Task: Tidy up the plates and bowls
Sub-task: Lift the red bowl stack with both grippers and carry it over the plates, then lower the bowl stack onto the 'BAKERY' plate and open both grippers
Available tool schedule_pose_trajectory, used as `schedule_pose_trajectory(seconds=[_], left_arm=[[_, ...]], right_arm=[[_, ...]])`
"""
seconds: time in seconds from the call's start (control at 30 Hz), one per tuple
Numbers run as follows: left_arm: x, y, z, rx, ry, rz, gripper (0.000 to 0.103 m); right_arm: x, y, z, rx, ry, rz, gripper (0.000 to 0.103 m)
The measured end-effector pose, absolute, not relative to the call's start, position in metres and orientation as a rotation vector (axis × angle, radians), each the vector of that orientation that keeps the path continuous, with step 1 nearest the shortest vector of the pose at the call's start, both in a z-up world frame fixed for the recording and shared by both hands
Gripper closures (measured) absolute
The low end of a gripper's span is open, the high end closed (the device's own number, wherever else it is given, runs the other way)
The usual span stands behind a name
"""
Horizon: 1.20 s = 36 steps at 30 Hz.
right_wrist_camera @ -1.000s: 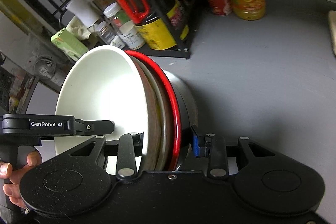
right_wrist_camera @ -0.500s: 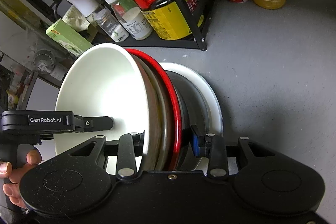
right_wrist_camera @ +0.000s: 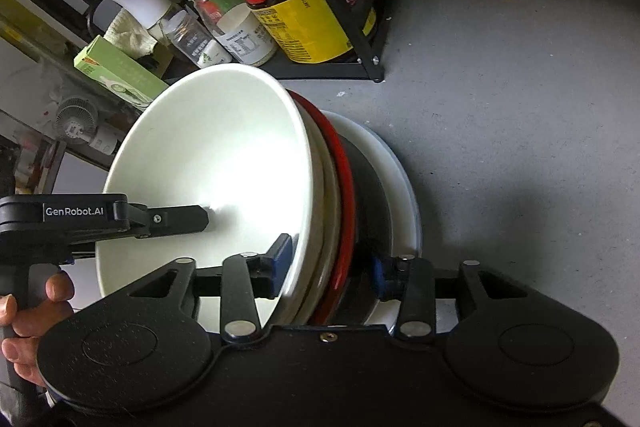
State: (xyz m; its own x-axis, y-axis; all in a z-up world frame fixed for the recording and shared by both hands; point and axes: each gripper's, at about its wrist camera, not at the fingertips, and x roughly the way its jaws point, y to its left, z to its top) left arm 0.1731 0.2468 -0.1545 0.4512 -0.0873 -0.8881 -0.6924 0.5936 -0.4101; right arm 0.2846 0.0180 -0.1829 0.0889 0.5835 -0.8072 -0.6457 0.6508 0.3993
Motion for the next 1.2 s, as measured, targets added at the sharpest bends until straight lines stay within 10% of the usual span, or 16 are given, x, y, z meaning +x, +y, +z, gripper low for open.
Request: schedule_pose_trajectory(seconds=[0.43,1.2], left_arm=[[0.175,0.259,-0.141,-0.825,1.019,0.398,0.062],[0.171,0.216,-0.091,-0.608,0.957,0.351,0.022]], right_arm=[[0.279,-0.007,-0.159,-0.009,1.105,0.905,0.058],[0.201,-0.104,-0.129,0.136,0.919,0.729,0.044]])
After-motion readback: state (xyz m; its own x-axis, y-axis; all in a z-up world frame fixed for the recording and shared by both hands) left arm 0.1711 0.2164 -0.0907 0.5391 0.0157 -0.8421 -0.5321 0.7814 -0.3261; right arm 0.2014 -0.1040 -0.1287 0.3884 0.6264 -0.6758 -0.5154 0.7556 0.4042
